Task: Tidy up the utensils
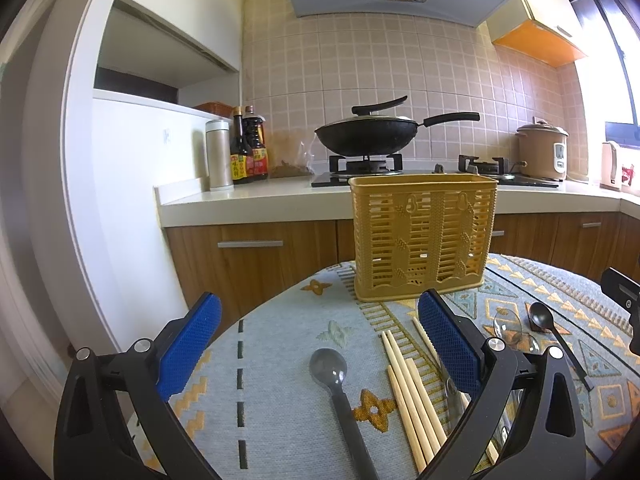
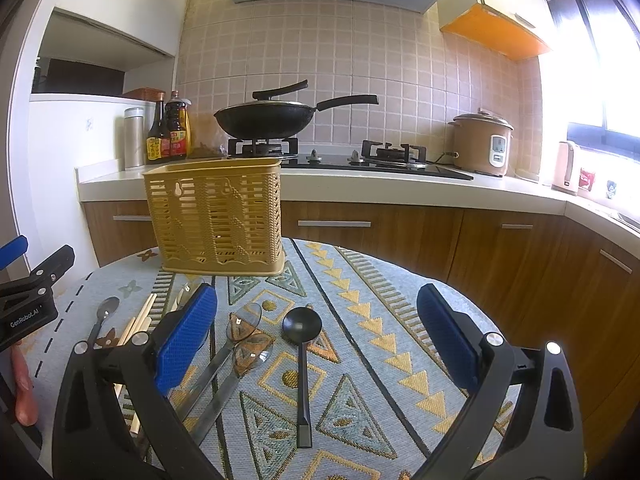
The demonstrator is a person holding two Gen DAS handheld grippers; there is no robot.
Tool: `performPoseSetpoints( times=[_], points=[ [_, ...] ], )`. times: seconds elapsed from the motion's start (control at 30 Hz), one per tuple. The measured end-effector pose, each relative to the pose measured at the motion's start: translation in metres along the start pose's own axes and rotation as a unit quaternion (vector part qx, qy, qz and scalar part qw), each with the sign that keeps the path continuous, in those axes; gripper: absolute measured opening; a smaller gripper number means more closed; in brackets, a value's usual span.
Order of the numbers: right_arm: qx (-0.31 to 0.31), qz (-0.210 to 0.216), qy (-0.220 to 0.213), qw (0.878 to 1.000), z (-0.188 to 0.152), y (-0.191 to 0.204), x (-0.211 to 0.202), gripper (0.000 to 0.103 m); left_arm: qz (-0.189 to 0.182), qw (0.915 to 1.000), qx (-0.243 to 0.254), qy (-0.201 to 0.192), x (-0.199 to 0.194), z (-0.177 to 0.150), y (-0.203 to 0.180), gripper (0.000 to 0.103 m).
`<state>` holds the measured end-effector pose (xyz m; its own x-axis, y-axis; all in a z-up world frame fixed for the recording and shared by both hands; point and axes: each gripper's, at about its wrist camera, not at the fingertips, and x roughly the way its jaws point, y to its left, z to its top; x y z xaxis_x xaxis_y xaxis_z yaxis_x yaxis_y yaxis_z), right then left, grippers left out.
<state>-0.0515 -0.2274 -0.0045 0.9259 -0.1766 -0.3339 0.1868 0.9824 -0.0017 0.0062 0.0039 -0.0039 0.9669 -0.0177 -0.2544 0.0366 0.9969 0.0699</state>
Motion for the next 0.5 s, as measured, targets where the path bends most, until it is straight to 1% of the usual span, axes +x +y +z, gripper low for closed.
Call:
performPoseSetpoints(
  times=[0.5],
  points=[
    [-0.001,-0.003,0.001,1.000,-0.0003,-0.0020,0.0015,0.096,0.000,1.0000,0.000,0.000,0.0002,0.0000,-0.0005,0.096]
  ],
)
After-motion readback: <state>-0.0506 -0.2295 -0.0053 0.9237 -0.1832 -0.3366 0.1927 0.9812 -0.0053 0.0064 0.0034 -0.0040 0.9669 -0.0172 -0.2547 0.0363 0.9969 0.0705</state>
